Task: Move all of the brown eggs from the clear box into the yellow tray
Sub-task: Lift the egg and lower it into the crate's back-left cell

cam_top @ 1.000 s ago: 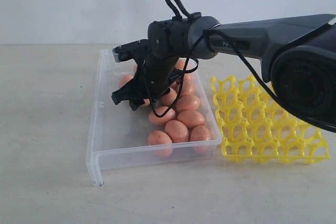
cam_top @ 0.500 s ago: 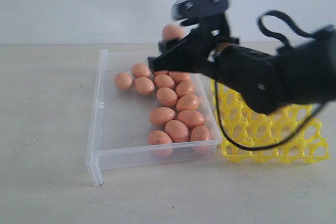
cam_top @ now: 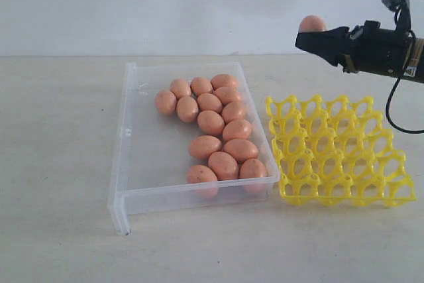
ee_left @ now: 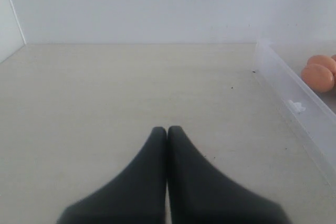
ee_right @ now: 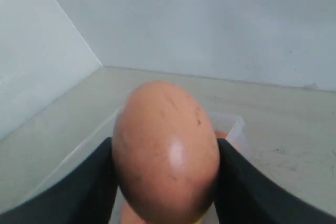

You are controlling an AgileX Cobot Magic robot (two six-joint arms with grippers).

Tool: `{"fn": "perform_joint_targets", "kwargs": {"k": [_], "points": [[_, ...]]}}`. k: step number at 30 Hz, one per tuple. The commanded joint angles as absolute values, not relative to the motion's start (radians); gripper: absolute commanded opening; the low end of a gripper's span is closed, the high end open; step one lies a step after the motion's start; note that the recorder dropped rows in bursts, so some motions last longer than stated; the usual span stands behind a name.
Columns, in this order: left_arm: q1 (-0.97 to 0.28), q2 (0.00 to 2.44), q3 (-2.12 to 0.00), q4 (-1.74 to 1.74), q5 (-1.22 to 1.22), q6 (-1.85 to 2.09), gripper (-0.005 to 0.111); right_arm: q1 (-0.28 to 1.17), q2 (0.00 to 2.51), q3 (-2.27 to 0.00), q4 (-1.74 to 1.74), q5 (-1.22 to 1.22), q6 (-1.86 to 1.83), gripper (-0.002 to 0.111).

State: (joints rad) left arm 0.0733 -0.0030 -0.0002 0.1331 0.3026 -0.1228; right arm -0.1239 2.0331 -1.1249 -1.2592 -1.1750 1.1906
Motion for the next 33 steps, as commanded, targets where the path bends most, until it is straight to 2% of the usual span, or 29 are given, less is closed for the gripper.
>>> {"fn": "perform_joint_targets", "kwargs": {"k": [1, 15, 28, 33], "points": [[0.069, 0.0, 0.0, 0.131, 0.29, -0.126, -0.004, -0.092, 2.038, -1.14, -1.383, -1.221, 1.181, 0.0], [0.069, 0.0, 0.0, 0.131, 0.29, -0.126, -0.004, 0.117, 2.038, -1.14, -1.389, -0.608, 0.945, 0.0], [0.069, 0.0, 0.0, 0.131, 0.29, -0.126, -0.004, 0.12, 2.038, -1.14, -1.398, -0.502, 0.966, 0.0], [0.069, 0.0, 0.0, 0.131, 0.29, -0.126, -0.004, 0.12, 2.038, -1.14, -1.425, -0.522, 0.956, 0.013]]}}
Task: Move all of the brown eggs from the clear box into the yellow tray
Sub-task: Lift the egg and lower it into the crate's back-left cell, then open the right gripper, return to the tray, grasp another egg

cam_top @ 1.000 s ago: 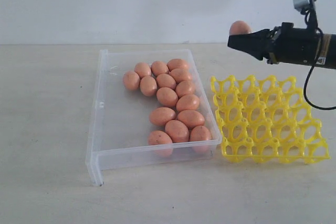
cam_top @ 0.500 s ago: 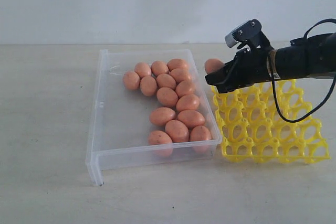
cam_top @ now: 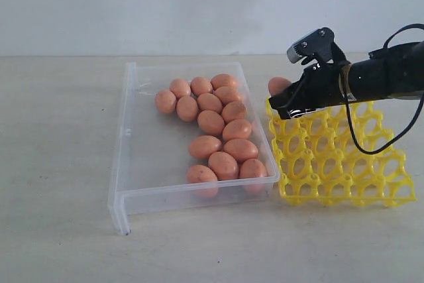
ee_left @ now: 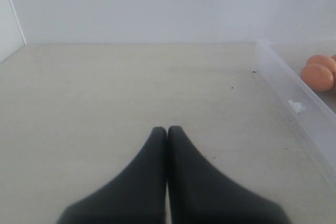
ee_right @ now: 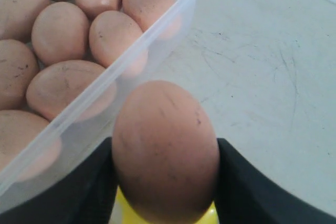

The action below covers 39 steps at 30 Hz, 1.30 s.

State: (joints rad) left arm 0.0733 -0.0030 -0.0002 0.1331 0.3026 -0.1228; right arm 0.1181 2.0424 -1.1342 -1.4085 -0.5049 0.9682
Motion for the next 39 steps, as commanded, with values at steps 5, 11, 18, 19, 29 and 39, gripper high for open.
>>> {"fn": "perform_joint_targets", "kwargs": {"k": [5, 11, 18, 19, 29, 39], "points": [[0.069, 0.0, 0.0, 0.131, 0.29, -0.126, -0.004, 0.12, 2.038, -1.14, -1.426, -0.519, 0.952, 0.035], [0.069, 0.0, 0.0, 0.131, 0.29, -0.126, -0.004, 0.12, 2.038, -1.14, -1.445, -0.518, 0.95, 0.06], [0.069, 0.0, 0.0, 0.131, 0.29, -0.126, -0.004, 0.12, 2.038, -1.14, -1.442, -0.515, 0.94, 0.066], [0.069, 0.0, 0.0, 0.131, 0.29, -0.126, -0.004, 0.12, 2.035, -1.14, -1.438, -0.513, 0.934, 0.066], [0.069, 0.0, 0.0, 0.131, 0.29, -0.126, -0.004, 0.174, 1.768, -1.14, -1.299, -0.535, 0.966, 0.0], [0.069, 0.0, 0.0, 0.131, 0.29, -0.126, -0.004, 0.714, 1.755, -1.228, -1.34, 0.57, 0.917, 0.002]]}}
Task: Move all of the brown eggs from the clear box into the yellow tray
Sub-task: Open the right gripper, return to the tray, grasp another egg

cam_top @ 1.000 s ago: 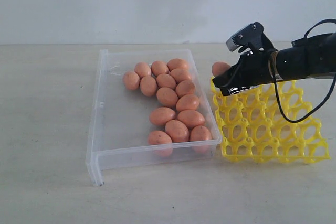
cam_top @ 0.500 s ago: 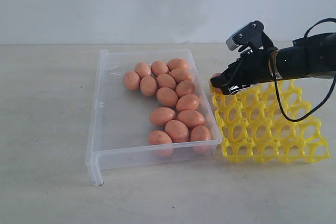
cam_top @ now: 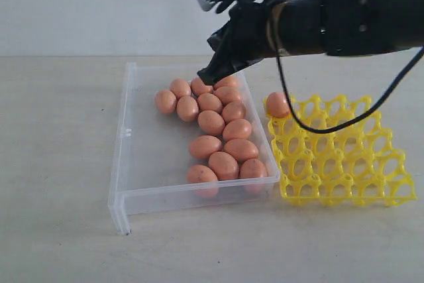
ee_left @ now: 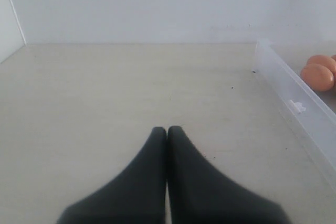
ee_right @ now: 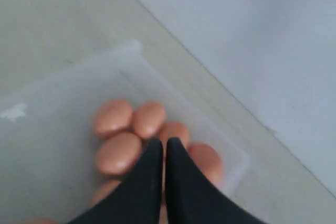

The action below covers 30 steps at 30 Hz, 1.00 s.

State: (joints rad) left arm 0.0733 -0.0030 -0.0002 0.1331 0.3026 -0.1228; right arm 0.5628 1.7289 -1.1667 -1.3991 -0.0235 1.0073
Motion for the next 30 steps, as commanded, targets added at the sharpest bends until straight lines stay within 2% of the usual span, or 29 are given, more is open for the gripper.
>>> {"fn": "perform_joint_targets", "kwargs": {"k": [1, 4, 6, 8, 10, 12, 16, 19, 20, 23, 24, 30], "points": [[0.069, 0.0, 0.0, 0.131, 0.29, -0.126, -0.004, 0.739, 1.76, -1.255, -1.259, 0.664, 0.819, 0.002], [0.069, 0.0, 0.0, 0.131, 0.29, -0.126, -0.004, 0.769, 1.768, -1.392, -0.734, 0.68, 0.27, 0.002], [0.069, 0.0, 0.0, 0.131, 0.29, -0.126, -0.004, 0.749, 1.788, -1.523, -0.235, 0.733, -0.198, 0.0], [0.069, 0.0, 0.0, 0.131, 0.29, -0.126, -0.004, 0.722, 1.827, -1.667, 0.086, 0.879, -0.528, 0.0], [0.069, 0.0, 0.0, 0.131, 0.288, -0.126, -0.004, 0.699, 1.88, -1.792, 0.236, 1.088, -0.643, 0.0], [0.069, 0.0, 0.0, 0.131, 0.288, -0.126, -0.004, 0.696, 1.943, -1.892, 0.233, 1.221, -0.65, 0.0], [0.069, 0.0, 0.0, 0.131, 0.288, -0.126, -0.004, 0.696, 2.009, -1.925, 0.217, 1.211, -0.719, 0.002], [0.069, 0.0, 0.0, 0.131, 0.288, -0.126, -0.004, 0.698, 2.06, -1.925, 0.219, 1.209, -0.834, 0.019], [0.069, 0.0, 0.0, 0.131, 0.288, -0.126, -0.004, 0.696, 2.084, -1.923, 0.217, 1.204, -0.845, 0.03], [0.069, 0.0, 0.0, 0.131, 0.288, -0.126, -0.004, 0.689, 2.129, -1.902, 0.212, 1.172, -0.845, 0.05], [0.069, 0.0, 0.0, 0.131, 0.288, -0.126, -0.004, 0.687, 2.14, -1.896, 0.212, 1.163, -0.845, 0.054], [0.069, 0.0, 0.0, 0.131, 0.288, -0.126, -0.004, 0.673, 2.181, -1.862, 0.185, 1.091, -0.856, 0.055]]}}
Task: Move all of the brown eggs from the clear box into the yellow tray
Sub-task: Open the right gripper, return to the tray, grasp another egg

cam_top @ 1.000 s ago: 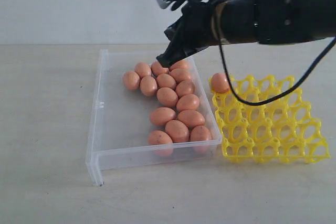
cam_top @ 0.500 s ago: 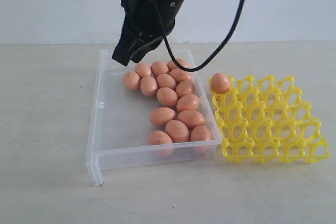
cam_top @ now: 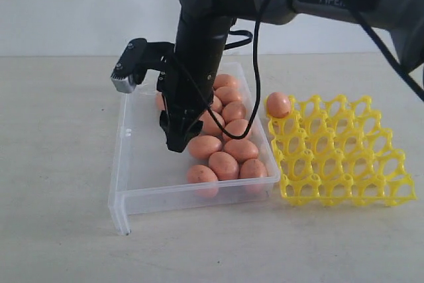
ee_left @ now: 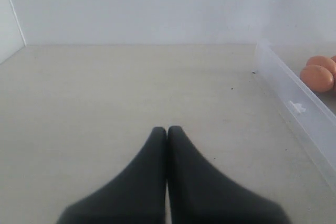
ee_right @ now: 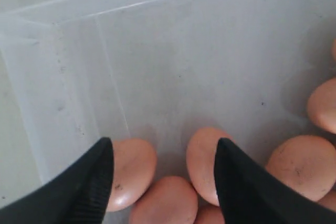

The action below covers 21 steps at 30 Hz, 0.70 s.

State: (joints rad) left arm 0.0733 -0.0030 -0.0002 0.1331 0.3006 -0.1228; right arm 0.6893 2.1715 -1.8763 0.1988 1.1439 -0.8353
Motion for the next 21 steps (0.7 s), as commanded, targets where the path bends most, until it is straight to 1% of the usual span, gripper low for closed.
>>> {"fn": "perform_joint_targets", "kwargs": {"k": [1, 5, 8, 21], "points": [[0.069, 0.0, 0.0, 0.131, 0.288, -0.126, -0.004, 0.666, 2.186, -1.861, 0.185, 1.079, -0.865, 0.055], [0.069, 0.0, 0.0, 0.131, 0.288, -0.126, -0.004, 0.647, 2.209, -1.861, 0.154, 1.062, -0.933, 0.055], [0.069, 0.0, 0.0, 0.131, 0.288, -0.126, -0.004, 0.645, 2.221, -1.861, 0.097, 1.034, -0.915, 0.055], [0.069, 0.0, 0.0, 0.131, 0.288, -0.126, -0.004, 0.638, 2.282, -1.861, 0.132, 1.022, -0.849, 0.055]]}}
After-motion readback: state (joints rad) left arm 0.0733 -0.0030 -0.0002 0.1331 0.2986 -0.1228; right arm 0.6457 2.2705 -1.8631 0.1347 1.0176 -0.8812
